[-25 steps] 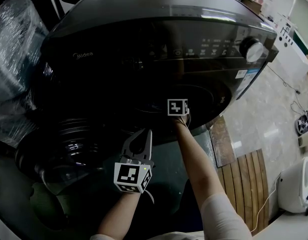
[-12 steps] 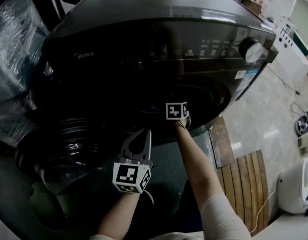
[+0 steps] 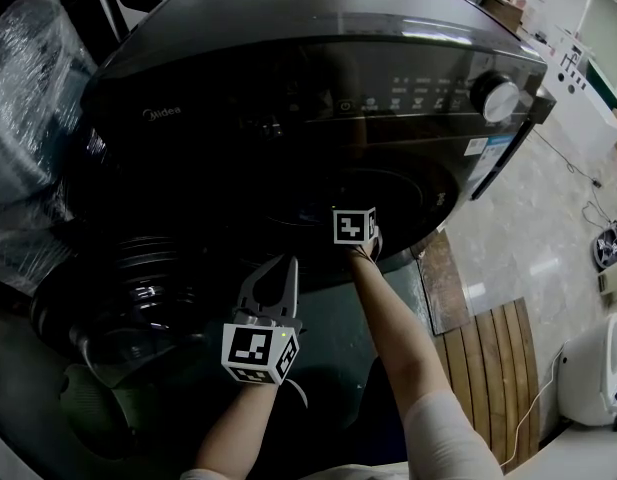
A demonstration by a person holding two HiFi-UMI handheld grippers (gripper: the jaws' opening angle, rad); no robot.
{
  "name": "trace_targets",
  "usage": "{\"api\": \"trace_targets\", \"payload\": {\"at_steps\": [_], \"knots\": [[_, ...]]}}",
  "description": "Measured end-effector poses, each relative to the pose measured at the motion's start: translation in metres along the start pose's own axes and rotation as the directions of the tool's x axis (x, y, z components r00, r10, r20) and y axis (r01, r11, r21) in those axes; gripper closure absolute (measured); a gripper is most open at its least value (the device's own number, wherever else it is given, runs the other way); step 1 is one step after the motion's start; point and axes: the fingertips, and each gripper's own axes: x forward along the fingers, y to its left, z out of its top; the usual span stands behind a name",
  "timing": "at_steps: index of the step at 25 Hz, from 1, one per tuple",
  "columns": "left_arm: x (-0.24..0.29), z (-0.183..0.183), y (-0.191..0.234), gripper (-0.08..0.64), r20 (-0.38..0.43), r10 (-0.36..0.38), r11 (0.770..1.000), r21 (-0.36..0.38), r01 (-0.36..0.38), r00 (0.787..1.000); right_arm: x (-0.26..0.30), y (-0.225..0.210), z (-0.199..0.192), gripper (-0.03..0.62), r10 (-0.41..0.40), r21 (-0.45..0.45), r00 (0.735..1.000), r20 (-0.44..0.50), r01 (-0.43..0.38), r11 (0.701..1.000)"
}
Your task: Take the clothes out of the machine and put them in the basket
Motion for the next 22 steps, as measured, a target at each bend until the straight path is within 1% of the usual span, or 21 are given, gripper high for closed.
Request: {"api": "trace_targets", "payload": {"at_steps": [5, 9, 14, 18, 22], "knots": [[-0.002, 0.002, -0.001, 0.540, 0.003, 0.008, 1.000, -0.001, -0.008, 1.000, 0.000, -0.001, 0.001, 0.566, 0.006, 0.006, 1.000, 0.002, -0.006, 1.000], [-0.003, 0.002, -0.001, 0.540, 0.001, 0.020, 1.000, 0.020, -0.020, 1.000, 0.000, 0.000, 0.002, 0.569, 0.030, 0.017, 1.000, 0.008, -0.030, 0.999], [-0.005, 0.001, 0.000, 0.540, -0.005, 0.030, 1.000, 0.009, -0.030, 1.000, -0.008, -0.001, 0.005, 0.569, 0.037, 0.026, 0.999, 0.022, -0.037, 0.999], [-0.004, 0.001, 0.000, 0.540, -0.005, 0.029, 1.000, 0.002, -0.029, 1.000, -0.015, 0.002, 0.008, 0.569, 0.065, 0.058, 0.997, 0.032, -0.067, 0.996], [-0.004, -0.001, -0.001, 0.540, -0.011, 0.027, 1.000, 0.001, -0.027, 1.000, -0.024, 0.003, 0.005, 0.569, 0.072, 0.049, 0.997, 0.041, -0.074, 0.996]]}}
